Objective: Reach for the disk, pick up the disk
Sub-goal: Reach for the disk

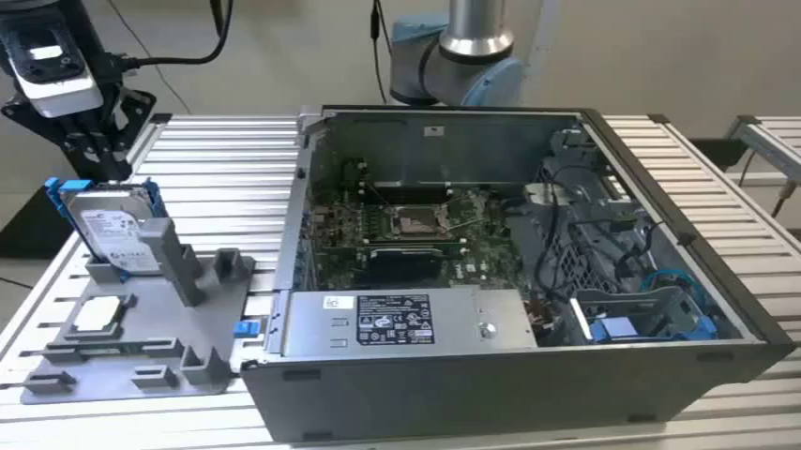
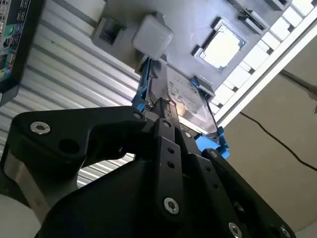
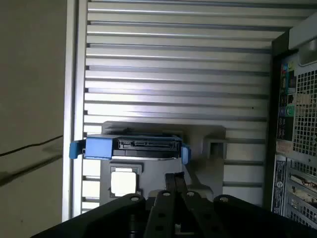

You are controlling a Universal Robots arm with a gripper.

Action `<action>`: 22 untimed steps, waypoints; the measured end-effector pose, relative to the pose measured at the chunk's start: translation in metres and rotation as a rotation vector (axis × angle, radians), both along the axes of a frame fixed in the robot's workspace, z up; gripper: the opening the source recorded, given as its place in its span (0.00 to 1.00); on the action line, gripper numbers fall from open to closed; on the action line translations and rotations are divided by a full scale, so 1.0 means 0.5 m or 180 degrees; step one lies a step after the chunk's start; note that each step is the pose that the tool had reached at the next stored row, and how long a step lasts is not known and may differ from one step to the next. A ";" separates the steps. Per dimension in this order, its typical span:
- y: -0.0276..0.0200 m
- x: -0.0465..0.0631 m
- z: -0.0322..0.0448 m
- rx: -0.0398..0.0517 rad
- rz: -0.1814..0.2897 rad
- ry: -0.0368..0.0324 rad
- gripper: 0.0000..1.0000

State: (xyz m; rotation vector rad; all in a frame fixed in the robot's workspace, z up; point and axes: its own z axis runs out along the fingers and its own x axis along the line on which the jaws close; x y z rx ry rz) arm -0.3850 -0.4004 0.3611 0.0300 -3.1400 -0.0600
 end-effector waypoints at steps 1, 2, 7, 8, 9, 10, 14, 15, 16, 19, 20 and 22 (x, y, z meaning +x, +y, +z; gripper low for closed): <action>0.0000 0.000 0.000 0.0000 0.0000 0.0000 0.00; 0.0000 0.000 0.000 0.0000 0.0000 0.0000 0.00; 0.0000 0.000 0.000 0.0000 0.0000 0.0000 0.00; 0.0000 0.000 0.000 0.0000 0.0000 0.0000 0.00; 0.0000 0.000 0.000 0.0000 0.0000 0.0000 0.00; 0.0001 0.000 0.000 0.0000 -0.0001 0.0000 0.00; 0.0012 0.001 0.000 -0.0001 0.0000 0.0000 0.00; 0.0070 0.001 0.000 -0.0005 0.0001 0.0000 0.00; 0.0155 0.001 0.000 -0.0005 0.0000 0.0001 0.00; 0.0370 -0.011 -0.001 -0.0005 0.0000 0.0000 0.00; 0.0406 -0.020 -0.001 -0.0005 0.0000 0.0000 0.00; 0.0423 -0.038 -0.001 -0.0005 0.0000 0.0000 0.00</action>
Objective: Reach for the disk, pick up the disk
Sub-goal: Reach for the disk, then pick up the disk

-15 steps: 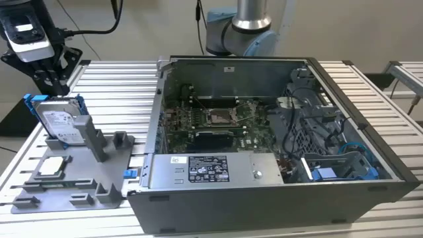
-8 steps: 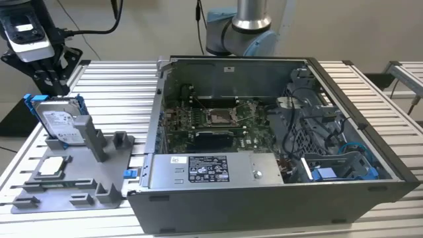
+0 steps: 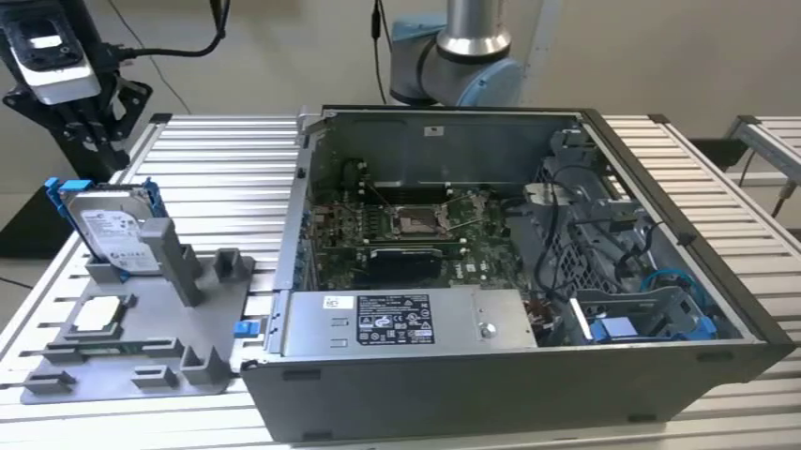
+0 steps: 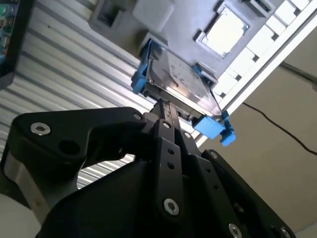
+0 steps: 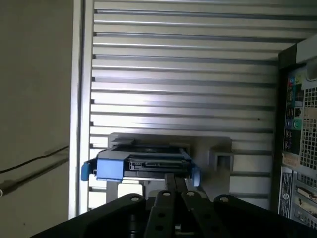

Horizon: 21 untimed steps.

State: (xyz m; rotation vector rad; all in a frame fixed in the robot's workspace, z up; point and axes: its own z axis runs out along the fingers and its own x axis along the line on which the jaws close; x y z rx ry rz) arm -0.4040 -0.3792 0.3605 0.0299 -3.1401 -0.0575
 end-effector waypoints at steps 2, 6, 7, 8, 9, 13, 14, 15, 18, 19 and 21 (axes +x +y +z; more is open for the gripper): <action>0.0000 -0.018 -0.001 0.0000 0.0000 0.0002 0.00; -0.0001 -0.054 -0.003 0.0000 0.0000 0.0009 0.00; 0.0000 -0.062 -0.003 0.0000 0.0000 0.0014 0.00; -0.0001 -0.069 -0.004 0.0000 0.0000 0.0019 0.00; -0.0001 -0.077 -0.005 0.0000 0.0000 0.0026 0.00; -0.0002 -0.097 -0.008 0.0000 0.0000 0.0043 0.00; -0.0003 -0.097 -0.008 0.0000 0.0000 0.0043 0.00; -0.0003 -0.098 -0.008 0.0000 0.0001 0.0043 0.00; -0.0002 -0.098 -0.008 0.0000 0.0000 0.0043 0.00; -0.0002 -0.098 -0.008 0.0000 0.0000 0.0044 0.00; -0.0002 -0.099 -0.008 0.0000 0.0000 0.0044 0.00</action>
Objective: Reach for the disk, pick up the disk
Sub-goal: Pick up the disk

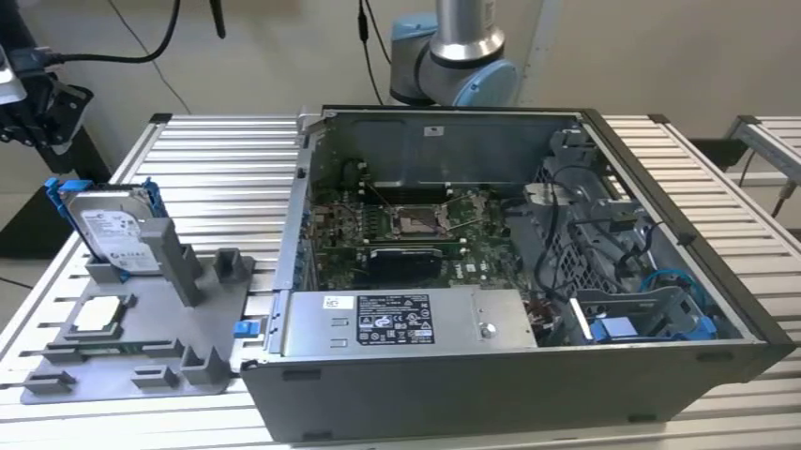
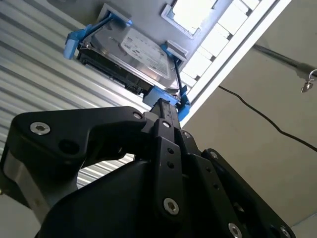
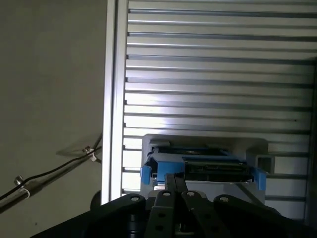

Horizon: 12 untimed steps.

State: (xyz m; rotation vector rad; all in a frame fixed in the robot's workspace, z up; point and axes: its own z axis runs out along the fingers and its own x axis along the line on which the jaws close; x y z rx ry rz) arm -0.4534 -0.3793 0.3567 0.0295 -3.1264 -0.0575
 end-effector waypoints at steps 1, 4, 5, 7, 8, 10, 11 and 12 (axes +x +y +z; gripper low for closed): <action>0.0000 0.000 0.000 0.0000 0.0000 0.0000 0.00; 0.0000 0.000 0.000 0.0000 0.0005 0.0000 0.00; 0.0000 0.000 0.000 0.0000 0.0015 0.0000 0.00; 0.0000 -0.001 0.000 0.0000 0.0054 0.0000 0.00; 0.0000 -0.001 0.000 0.0000 0.0082 0.0000 0.00; 0.0000 -0.001 0.001 0.0000 0.0145 0.0000 0.00; -0.0001 -0.001 0.001 0.0000 0.0181 0.0000 0.00; 0.0000 -0.001 0.002 0.0000 0.0225 0.0000 0.00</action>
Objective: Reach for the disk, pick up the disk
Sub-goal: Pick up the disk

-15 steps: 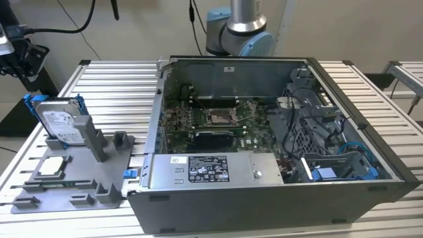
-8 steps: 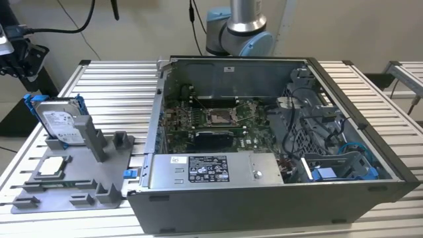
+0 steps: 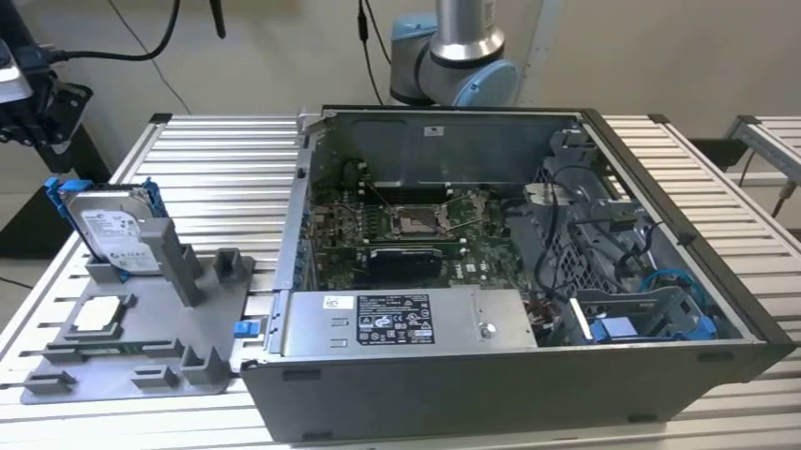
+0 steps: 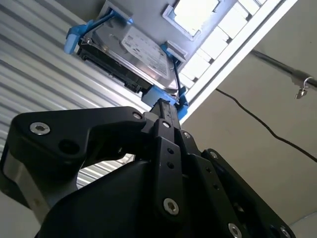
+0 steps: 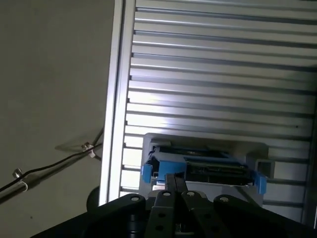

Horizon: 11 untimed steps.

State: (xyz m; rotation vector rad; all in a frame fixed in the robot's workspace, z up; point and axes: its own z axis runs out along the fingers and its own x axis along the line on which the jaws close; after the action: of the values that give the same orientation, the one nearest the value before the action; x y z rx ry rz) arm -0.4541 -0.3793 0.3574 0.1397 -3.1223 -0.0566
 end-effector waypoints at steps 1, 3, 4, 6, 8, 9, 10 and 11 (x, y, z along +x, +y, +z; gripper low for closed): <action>0.0000 0.000 0.000 0.0000 0.0043 0.0000 0.00; 0.0000 -0.001 0.001 0.0000 0.0131 0.0000 0.00; 0.0000 -0.001 0.001 0.0000 0.0181 0.0000 0.00; 0.0000 -0.001 0.002 0.0000 0.0266 0.0000 0.00; 0.0000 -0.001 0.002 0.0000 0.0351 0.0000 0.00; 0.0000 -0.001 0.002 0.0000 0.0397 0.0000 0.00; 0.0000 -0.001 0.002 0.0000 0.0435 0.0000 0.00; 0.0000 -0.001 0.003 0.0000 0.0476 0.0000 0.00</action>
State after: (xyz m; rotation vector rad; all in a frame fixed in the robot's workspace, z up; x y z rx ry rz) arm -0.4548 -0.3793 0.3588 0.3723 -3.1004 -0.0545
